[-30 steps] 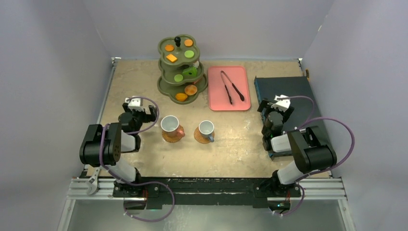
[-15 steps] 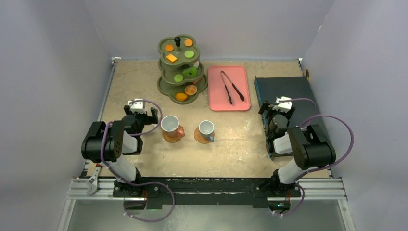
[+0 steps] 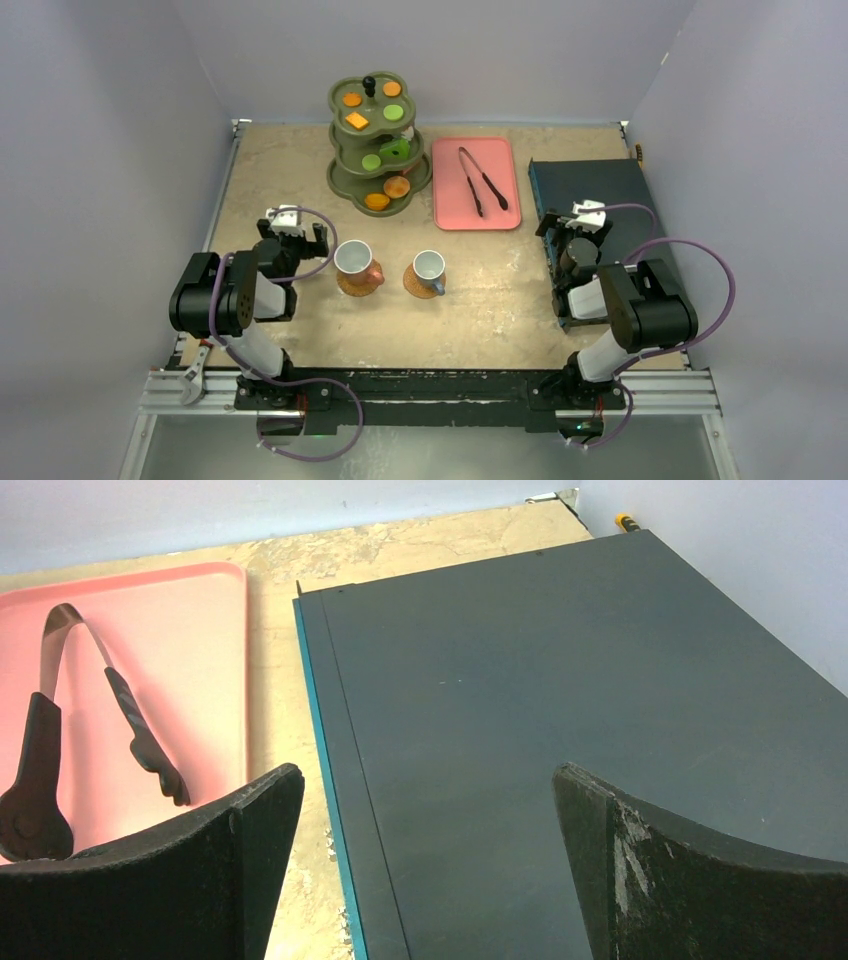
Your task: Serve the afternoon tea
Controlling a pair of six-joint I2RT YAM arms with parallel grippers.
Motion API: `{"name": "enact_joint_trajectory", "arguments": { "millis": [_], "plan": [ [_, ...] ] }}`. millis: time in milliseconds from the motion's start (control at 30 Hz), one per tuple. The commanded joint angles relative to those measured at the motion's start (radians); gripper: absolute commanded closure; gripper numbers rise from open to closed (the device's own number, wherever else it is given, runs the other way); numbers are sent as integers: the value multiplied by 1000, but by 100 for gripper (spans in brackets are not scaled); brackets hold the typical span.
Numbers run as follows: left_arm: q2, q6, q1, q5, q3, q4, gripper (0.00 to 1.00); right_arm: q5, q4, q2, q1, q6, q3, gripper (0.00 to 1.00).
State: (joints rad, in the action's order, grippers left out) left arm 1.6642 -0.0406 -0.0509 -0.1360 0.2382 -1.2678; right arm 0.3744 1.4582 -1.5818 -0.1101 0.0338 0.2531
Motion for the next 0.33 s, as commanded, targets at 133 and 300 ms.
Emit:
{"name": "enact_joint_trajectory", "arguments": {
  "millis": [133,300],
  "plan": [
    [3,8,6,5,20,-42,1,-4,62,8,4,-11,0,2],
    [-3,16,20,29,24,-24,1,-4,62,7,3,-12,0,2]
  ]
}}
